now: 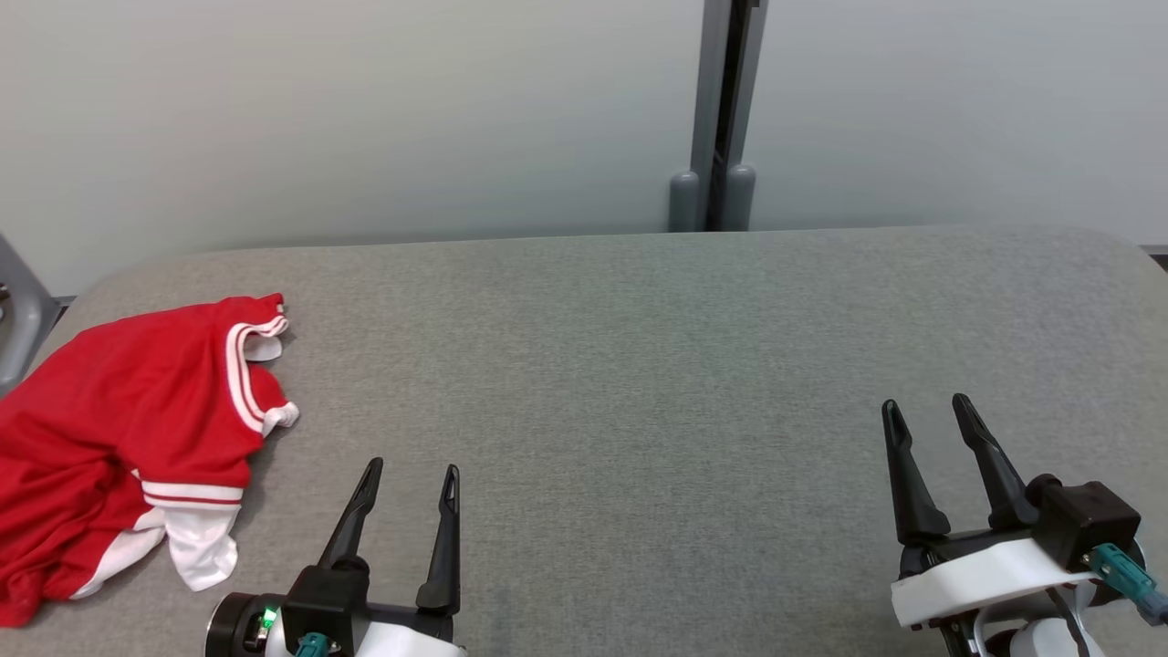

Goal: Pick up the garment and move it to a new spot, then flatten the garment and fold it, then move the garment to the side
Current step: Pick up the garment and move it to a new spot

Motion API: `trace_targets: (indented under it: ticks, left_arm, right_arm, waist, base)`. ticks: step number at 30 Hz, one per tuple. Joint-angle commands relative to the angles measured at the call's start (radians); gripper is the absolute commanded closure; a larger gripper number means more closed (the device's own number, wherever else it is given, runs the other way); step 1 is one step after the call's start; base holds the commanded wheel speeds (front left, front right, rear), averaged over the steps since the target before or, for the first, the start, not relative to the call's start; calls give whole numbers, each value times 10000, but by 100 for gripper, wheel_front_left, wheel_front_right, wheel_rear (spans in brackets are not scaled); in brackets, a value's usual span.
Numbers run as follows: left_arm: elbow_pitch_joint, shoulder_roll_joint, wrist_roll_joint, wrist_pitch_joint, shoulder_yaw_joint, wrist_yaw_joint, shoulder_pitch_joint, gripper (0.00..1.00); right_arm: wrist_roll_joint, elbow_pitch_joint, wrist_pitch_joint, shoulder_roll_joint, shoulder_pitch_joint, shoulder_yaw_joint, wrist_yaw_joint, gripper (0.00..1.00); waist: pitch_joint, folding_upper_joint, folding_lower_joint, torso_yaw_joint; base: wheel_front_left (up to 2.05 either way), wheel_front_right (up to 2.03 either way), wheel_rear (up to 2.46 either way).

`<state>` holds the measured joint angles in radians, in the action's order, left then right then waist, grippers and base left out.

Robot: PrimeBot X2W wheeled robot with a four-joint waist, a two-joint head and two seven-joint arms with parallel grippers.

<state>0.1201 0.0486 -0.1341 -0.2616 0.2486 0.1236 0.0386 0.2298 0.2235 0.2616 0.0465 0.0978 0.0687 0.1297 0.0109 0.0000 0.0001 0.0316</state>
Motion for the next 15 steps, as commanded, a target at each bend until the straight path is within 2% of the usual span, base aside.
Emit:
trace_targets:
  ticks: [1, 5, 8, 15]
  left_arm:
    - [14, 37, 63, -44, -43, -10, -10, 0]
    - [23, 36, 85, -44, -150, -25, -55, 0]
    - [-12, 35, -307, -44, -276, 7, -20, 0]
    - [0, 34, -217, -34, -468, -80, 50, 0]
  right_arm:
    - [44, -82, 58, 79, 18, 10, 18, 0]
    - [106, -184, 57, 77, -49, 171, 18, 0]
    - [127, -264, 58, 79, -88, 287, 18, 0]
    - [288, -394, 57, 75, -189, 533, 18, 0]
  waist:
    - [-4, 0, -1, 185]
    - [-31, 0, -1, 684]
    - [-60, 0, -1, 1170]
    - [-30, 0, -1, 2390]
  base:
    - [0, 0, 0]
    - [0, 0, 0]
    - [0, 0, 0]
    - [0, 0, 0]
